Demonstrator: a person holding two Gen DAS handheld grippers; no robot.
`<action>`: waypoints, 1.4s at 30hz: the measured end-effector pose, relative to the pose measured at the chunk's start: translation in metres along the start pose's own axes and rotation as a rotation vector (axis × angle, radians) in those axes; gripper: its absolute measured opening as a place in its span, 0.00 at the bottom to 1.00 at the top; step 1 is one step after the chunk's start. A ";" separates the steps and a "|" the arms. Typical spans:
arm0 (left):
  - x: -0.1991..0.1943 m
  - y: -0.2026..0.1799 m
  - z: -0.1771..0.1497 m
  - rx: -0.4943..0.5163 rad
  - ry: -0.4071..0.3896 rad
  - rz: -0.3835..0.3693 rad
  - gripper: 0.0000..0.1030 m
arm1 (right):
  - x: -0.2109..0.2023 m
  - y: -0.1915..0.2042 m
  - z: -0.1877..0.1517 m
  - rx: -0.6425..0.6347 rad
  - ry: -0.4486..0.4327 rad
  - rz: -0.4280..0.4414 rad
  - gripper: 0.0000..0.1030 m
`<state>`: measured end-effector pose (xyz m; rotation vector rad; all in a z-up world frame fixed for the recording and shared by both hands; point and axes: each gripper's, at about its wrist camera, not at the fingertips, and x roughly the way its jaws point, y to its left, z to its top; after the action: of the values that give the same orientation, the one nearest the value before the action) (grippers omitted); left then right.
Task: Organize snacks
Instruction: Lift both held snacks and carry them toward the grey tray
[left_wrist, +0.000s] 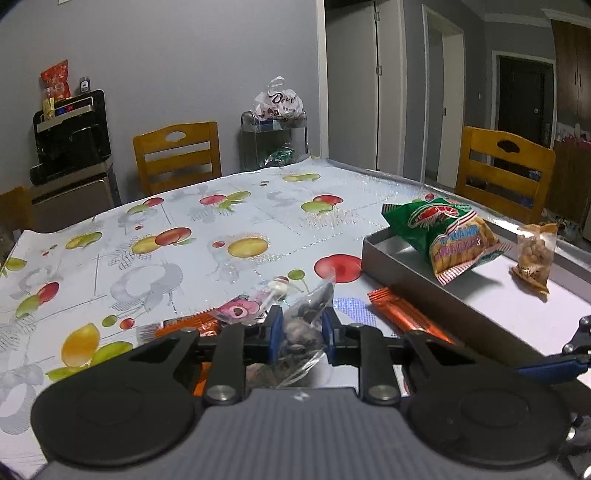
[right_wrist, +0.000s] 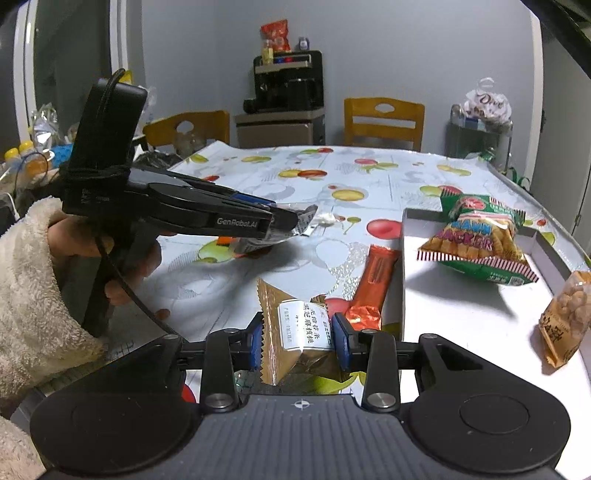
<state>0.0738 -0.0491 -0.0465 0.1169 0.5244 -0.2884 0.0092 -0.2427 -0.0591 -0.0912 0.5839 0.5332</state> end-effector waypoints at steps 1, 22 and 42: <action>-0.001 0.001 0.000 -0.006 0.000 0.002 0.19 | -0.001 0.000 0.000 0.000 -0.003 0.002 0.37; -0.026 0.009 0.012 -0.036 -0.007 -0.053 0.02 | -0.023 -0.011 0.019 0.014 -0.083 -0.011 0.37; -0.034 0.005 -0.035 0.169 0.069 -0.169 0.88 | -0.016 -0.016 0.016 0.026 -0.061 0.004 0.37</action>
<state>0.0303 -0.0292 -0.0593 0.2477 0.5796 -0.4954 0.0141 -0.2605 -0.0376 -0.0489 0.5318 0.5302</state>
